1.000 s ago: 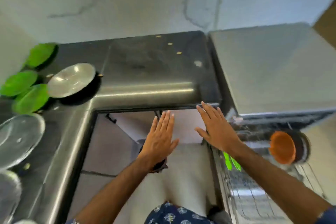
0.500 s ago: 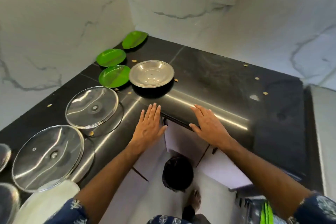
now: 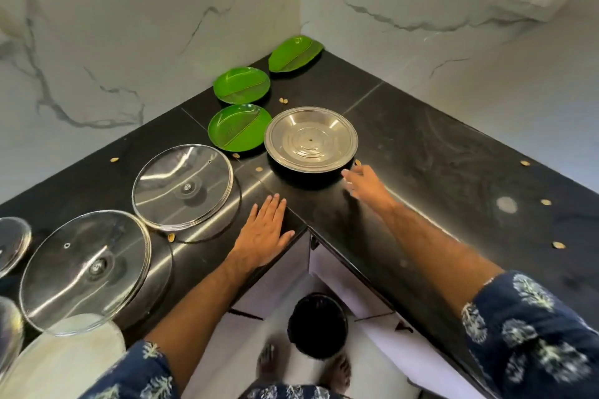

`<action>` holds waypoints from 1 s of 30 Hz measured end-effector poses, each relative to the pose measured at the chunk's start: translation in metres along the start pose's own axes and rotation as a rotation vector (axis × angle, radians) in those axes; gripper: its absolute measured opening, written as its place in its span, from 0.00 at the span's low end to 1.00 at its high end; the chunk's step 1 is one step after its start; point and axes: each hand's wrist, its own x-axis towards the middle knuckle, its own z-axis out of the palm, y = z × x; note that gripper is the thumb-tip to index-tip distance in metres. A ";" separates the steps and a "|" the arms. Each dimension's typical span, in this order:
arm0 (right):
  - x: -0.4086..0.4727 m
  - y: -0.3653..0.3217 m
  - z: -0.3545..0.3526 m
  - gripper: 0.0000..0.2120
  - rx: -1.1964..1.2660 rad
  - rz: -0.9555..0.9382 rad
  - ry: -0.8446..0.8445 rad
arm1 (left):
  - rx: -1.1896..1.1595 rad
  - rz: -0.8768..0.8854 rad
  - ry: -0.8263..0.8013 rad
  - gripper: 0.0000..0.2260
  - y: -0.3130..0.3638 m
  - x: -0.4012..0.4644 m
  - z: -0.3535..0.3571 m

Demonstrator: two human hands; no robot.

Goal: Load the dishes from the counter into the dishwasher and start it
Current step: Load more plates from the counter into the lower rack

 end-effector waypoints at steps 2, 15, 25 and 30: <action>0.014 -0.014 0.005 0.11 0.245 0.100 -0.052 | -0.016 0.018 0.012 0.40 -0.004 0.007 0.004; 0.040 -0.042 0.055 0.20 0.852 0.227 0.166 | -0.034 0.122 0.143 0.34 -0.016 0.008 0.022; -0.095 0.009 -0.025 0.12 0.970 0.082 0.346 | -0.075 0.212 0.144 0.31 -0.012 0.013 0.024; -0.211 0.085 -0.078 0.12 1.064 0.084 0.469 | -0.167 0.392 0.127 0.31 0.049 0.027 0.019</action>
